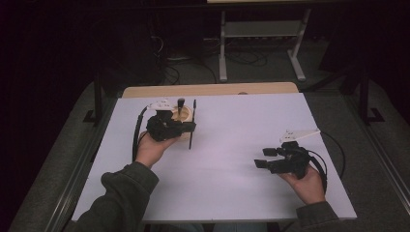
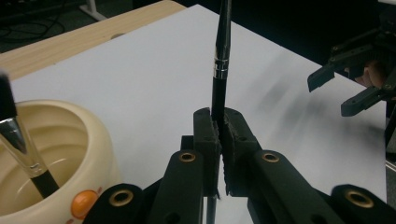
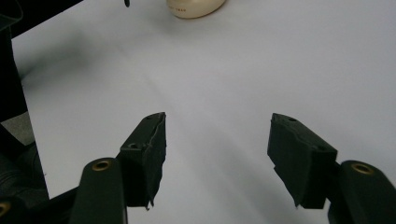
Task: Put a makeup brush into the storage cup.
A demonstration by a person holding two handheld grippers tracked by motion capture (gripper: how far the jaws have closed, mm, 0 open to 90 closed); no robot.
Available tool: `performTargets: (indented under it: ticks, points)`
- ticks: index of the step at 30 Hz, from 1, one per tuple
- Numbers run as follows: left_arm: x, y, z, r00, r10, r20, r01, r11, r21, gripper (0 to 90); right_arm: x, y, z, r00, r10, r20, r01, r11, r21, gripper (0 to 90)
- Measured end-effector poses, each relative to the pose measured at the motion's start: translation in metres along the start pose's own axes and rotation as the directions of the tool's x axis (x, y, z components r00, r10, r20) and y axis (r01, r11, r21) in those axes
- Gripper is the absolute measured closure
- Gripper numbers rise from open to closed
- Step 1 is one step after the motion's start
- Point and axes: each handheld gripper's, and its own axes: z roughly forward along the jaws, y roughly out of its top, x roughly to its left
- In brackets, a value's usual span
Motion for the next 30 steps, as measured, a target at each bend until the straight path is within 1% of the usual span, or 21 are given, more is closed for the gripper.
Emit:
performTargets:
  ticks: [5, 7, 12, 13, 15, 18, 25, 30]
  points:
    - [0.007, 0.004, -0.007, 0.9999, -0.015, -0.007, 0.015, 0.9998, -0.016, 85.5, -0.001, -0.001, -0.002, 0.9999, -0.002, 0.011, 0.002, 1.000, 0.002, 35.4]
    - [0.009, 0.006, -0.010, 0.9996, -0.028, -0.008, 0.028, 0.9993, -0.027, 85.5, -0.001, -0.001, -0.002, 0.9999, -0.004, 0.016, 0.004, 1.000, 0.005, 35.1]
    - [0.014, 0.012, -0.017, 0.9994, -0.027, -0.022, 0.026, 0.9992, -0.032, 85.5, 0.001, 0.000, -0.003, 0.9996, -0.007, 0.026, 0.007, 1.000, 0.005, 34.5]
    - [0.014, 0.015, -0.020, 0.9990, -0.029, -0.032, 0.028, 0.9987, -0.042, 85.5, 0.002, 0.000, -0.002, 0.9996, -0.008, 0.029, 0.008, 1.000, 0.005, 34.4]
    - [0.016, 0.019, -0.024, 0.9988, -0.022, -0.044, 0.021, 0.9990, -0.041, 85.5, 0.003, 0.000, -0.002, 0.9994, -0.010, 0.032, 0.010, 1.000, 0.013, 34.3]
    - [0.018, 0.022, -0.026, 0.9983, -0.018, -0.055, 0.016, 0.9989, -0.043, 85.5, 0.002, -0.001, -0.002, 0.9993, -0.016, 0.035, 0.015, 1.000, 0.008, 34.1]
    - [0.025, 0.029, -0.030, 0.9971, -0.034, -0.068, 0.031, 0.9987, -0.041, 85.4, 0.002, -0.001, -0.004, 0.9993, -0.011, 0.035, 0.011, 1.000, 0.001, 33.9]
    - [0.029, 0.032, -0.034, 0.9960, -0.043, -0.078, 0.039, 0.9979, -0.051, 85.5, 0.002, -0.001, -0.005, 0.9993, -0.009, 0.037, 0.009, 1.000, -0.001, 32.8]
